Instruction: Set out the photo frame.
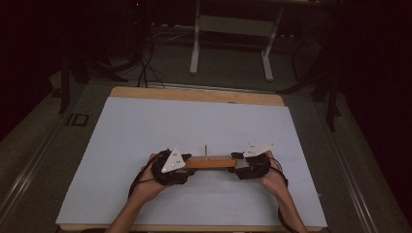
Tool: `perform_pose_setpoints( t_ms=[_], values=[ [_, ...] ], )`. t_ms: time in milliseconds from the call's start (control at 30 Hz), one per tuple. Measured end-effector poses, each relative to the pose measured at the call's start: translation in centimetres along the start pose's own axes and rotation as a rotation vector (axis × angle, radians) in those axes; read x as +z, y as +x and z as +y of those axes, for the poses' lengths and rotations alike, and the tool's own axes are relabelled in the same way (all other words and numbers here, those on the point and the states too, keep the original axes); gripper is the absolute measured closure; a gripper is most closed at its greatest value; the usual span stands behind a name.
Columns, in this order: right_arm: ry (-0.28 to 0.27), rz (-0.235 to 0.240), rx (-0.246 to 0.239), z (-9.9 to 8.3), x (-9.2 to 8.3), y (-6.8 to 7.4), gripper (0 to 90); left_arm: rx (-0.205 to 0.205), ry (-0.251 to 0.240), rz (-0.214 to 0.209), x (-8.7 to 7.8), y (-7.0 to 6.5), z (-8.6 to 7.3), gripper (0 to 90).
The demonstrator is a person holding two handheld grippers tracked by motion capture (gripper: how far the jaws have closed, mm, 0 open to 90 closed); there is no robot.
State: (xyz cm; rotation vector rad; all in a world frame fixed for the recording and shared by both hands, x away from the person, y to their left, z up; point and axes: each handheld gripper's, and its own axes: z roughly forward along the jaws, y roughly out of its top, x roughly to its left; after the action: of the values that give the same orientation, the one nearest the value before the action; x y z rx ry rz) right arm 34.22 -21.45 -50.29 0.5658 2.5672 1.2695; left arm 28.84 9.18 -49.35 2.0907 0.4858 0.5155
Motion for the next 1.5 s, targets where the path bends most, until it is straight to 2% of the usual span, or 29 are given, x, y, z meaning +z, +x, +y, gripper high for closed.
perform_pose_setpoints(
  t_ms=[100, 267, 433, 633, 700, 800, 1133, 1500],
  values=[
    [-0.001, 0.002, -0.016, 0.2, 0.4, 0.0, 43.6, -0.021, -0.003, 0.000, 0.0, 0.3, -0.2, 47.0],
    [-0.020, 0.017, -0.013, 0.2, 0.6, -0.1, 47.0, -0.059, -0.017, -0.008, 0.1, 0.9, -0.8, 45.3],
    [-0.028, 0.023, -0.009, 0.2, 0.7, -0.3, 47.0, -0.090, 0.005, -0.007, 0.3, 1.5, -1.4, 45.4],
    [-0.032, 0.027, -0.010, 0.2, 0.8, -0.3, 47.1, -0.114, 0.041, 0.026, 1.0, 1.9, -2.2, 47.9],
    [-0.034, 0.026, -0.010, 0.2, 0.9, -0.3, 47.4, -0.122, 0.034, 0.024, 1.0, 2.0, -2.3, 48.1],
    [-0.035, 0.026, -0.013, 0.2, 0.9, -0.3, 47.9, -0.094, 0.035, 0.045, 1.0, 1.8, -2.2, 50.8],
    [-0.034, 0.013, -0.036, 0.3, 0.9, -0.1, 49.5, -0.050, 0.037, 0.071, 0.9, 1.4, -2.1, 53.4],
    [-0.027, 0.000, -0.070, 0.4, 0.9, 0.3, 52.3, 0.033, 0.043, 0.123, 0.9, 0.8, -2.0, 56.1]
  ],
)
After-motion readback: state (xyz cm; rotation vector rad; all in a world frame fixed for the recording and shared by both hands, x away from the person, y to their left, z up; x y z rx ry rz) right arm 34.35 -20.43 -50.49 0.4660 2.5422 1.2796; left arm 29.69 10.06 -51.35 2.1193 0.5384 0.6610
